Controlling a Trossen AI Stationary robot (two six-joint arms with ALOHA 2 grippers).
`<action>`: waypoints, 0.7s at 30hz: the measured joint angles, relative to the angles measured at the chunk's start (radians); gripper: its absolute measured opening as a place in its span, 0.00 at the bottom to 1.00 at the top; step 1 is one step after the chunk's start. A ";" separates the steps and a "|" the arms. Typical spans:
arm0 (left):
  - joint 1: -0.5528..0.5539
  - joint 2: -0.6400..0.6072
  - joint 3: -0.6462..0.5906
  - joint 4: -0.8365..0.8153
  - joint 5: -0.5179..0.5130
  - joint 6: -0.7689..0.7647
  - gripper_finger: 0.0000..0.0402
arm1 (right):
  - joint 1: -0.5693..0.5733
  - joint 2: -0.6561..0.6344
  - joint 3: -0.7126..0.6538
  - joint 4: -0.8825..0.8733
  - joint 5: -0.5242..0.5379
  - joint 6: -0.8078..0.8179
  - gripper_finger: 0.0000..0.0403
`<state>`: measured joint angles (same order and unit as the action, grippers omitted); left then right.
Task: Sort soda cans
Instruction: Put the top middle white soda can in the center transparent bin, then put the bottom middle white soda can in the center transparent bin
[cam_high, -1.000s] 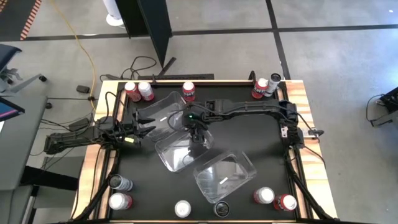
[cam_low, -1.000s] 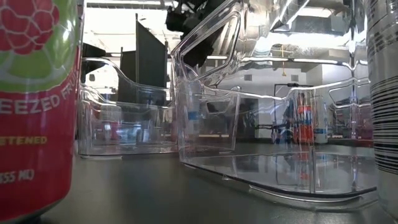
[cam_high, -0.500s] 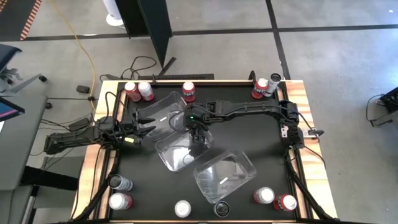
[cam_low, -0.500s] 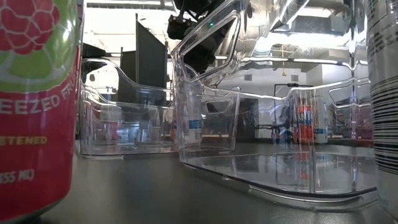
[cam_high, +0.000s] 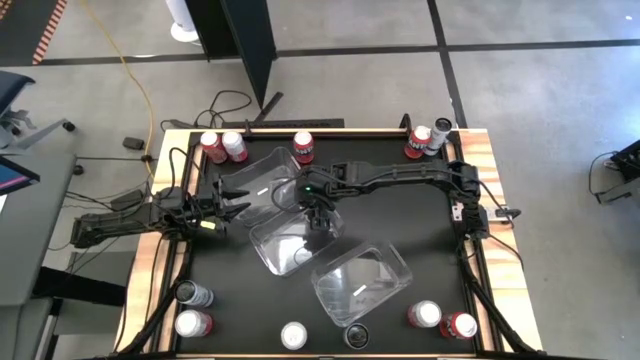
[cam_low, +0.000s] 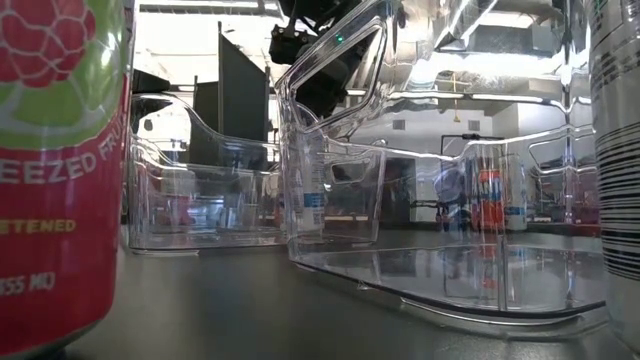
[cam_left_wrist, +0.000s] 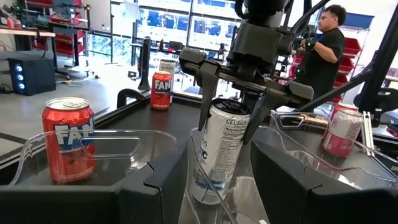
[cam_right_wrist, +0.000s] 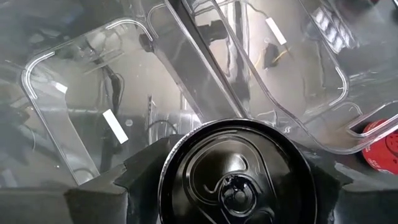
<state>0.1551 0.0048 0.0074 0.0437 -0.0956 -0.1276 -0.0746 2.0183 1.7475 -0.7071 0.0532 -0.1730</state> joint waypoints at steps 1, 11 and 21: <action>0.000 0.000 0.000 0.000 0.000 0.000 0.42 | 0.000 0.000 0.002 0.000 0.000 0.000 0.72; 0.000 0.000 0.000 0.000 0.000 0.000 0.42 | 0.000 0.003 0.030 -0.036 0.000 -0.003 0.82; 0.000 0.000 0.000 0.000 0.000 0.000 0.42 | 0.000 0.003 0.030 -0.033 0.001 -0.011 0.96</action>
<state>0.1551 0.0048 0.0074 0.0437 -0.0952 -0.1276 -0.0746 2.0209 1.7779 -0.7403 0.0541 -0.1842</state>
